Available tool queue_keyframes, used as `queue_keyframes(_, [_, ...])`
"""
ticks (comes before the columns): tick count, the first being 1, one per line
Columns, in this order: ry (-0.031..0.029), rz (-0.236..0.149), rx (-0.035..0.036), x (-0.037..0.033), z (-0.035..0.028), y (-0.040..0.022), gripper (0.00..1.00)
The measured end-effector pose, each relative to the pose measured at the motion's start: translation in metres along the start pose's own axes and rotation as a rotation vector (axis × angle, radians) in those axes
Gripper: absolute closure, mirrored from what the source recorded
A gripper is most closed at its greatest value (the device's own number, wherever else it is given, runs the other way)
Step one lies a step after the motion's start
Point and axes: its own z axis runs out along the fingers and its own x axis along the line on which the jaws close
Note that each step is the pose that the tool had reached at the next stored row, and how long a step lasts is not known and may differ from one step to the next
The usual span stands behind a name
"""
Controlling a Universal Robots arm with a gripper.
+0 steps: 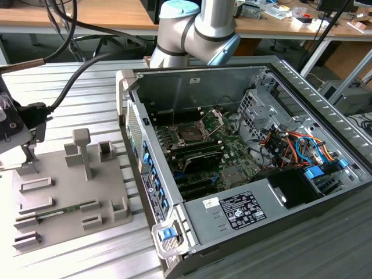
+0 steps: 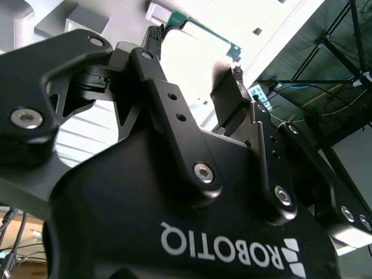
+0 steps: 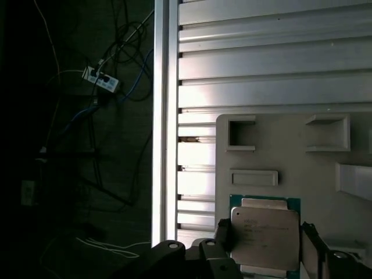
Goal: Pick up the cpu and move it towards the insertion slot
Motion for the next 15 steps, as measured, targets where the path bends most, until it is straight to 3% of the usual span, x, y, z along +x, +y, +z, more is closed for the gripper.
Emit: queue_keyframes(15, [0.0001, 0.0, 0.0, 0.0, -0.0159, 0.0007, 0.45])
